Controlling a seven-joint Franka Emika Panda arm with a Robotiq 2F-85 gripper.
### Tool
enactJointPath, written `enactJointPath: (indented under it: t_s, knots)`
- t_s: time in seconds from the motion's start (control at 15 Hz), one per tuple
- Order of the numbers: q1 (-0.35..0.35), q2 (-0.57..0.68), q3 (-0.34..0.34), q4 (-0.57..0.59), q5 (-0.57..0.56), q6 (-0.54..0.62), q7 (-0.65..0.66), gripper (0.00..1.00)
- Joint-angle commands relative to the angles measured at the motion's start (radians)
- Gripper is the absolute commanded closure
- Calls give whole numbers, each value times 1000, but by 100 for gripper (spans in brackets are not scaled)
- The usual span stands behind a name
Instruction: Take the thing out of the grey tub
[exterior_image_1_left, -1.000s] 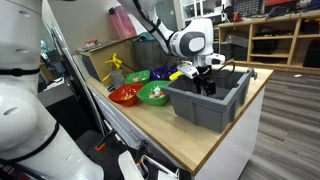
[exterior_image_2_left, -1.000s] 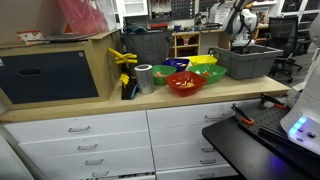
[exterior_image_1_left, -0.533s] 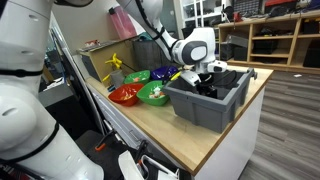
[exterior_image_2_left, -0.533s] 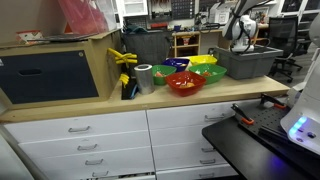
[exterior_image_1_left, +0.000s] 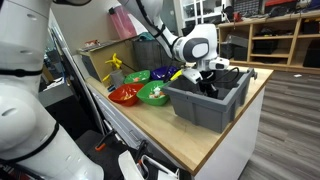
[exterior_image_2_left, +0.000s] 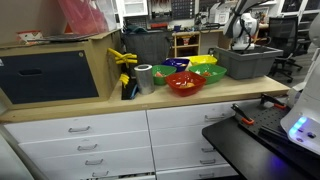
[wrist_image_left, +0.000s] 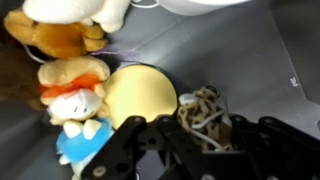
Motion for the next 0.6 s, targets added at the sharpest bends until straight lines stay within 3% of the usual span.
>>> enactJointPath:
  t_s: [0.0, 0.53]
  knots:
    - [6, -59, -9, -2, -5, -49, -5, 99]
    - [47, -194, -43, 36, -111, -141, 22, 100]
